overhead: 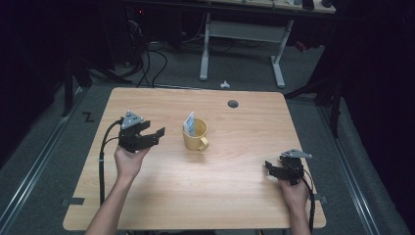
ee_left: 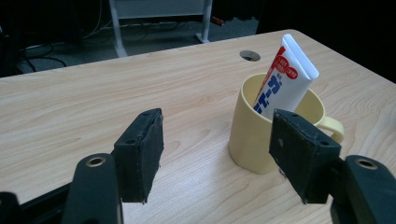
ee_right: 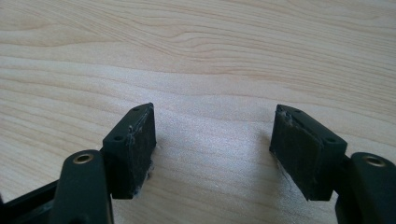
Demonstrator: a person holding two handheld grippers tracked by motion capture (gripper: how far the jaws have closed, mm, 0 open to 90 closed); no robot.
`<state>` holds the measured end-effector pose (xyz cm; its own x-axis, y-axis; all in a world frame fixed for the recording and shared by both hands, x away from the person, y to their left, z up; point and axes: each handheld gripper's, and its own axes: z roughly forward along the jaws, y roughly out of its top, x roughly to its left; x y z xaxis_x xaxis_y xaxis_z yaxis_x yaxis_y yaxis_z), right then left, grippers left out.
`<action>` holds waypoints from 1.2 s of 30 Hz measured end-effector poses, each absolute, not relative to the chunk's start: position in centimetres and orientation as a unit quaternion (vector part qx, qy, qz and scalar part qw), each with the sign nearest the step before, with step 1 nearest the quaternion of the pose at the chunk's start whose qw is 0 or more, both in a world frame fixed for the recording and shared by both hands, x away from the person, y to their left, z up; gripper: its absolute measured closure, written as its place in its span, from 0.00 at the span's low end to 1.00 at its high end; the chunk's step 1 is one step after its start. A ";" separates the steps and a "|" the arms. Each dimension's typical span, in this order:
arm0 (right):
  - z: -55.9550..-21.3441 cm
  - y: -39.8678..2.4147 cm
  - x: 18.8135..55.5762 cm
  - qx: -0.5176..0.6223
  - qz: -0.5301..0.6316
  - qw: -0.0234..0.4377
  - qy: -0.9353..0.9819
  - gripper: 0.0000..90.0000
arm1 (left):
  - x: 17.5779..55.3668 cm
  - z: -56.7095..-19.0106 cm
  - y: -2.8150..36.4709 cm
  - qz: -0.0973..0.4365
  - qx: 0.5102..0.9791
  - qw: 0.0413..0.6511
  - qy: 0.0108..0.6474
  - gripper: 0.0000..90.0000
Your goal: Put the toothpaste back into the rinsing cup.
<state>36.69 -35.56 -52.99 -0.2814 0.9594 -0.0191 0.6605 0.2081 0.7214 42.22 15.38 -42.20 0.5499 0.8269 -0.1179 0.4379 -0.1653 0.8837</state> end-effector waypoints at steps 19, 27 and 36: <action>-53.0 -35.6 36.7 0.549 0.309 0.242 0.738 0.35 | 41.6 -42.6 15.8 0.201 0.735 0.477 0.437 0.39; -53.0 -35.6 36.7 0.549 0.309 0.242 0.738 0.35 | 41.2 -43.4 16.2 0.199 0.736 0.469 0.446 0.39; -53.0 -35.6 36.7 0.549 0.308 0.242 0.738 0.35 | 41.0 -44.1 16.8 0.194 0.731 0.469 0.456 0.39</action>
<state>36.69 -35.56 -52.98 -0.2806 0.9596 -0.0195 0.6607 0.2078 0.7213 40.96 16.79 -44.12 0.5078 0.8494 -0.1435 0.4852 -0.1444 0.8624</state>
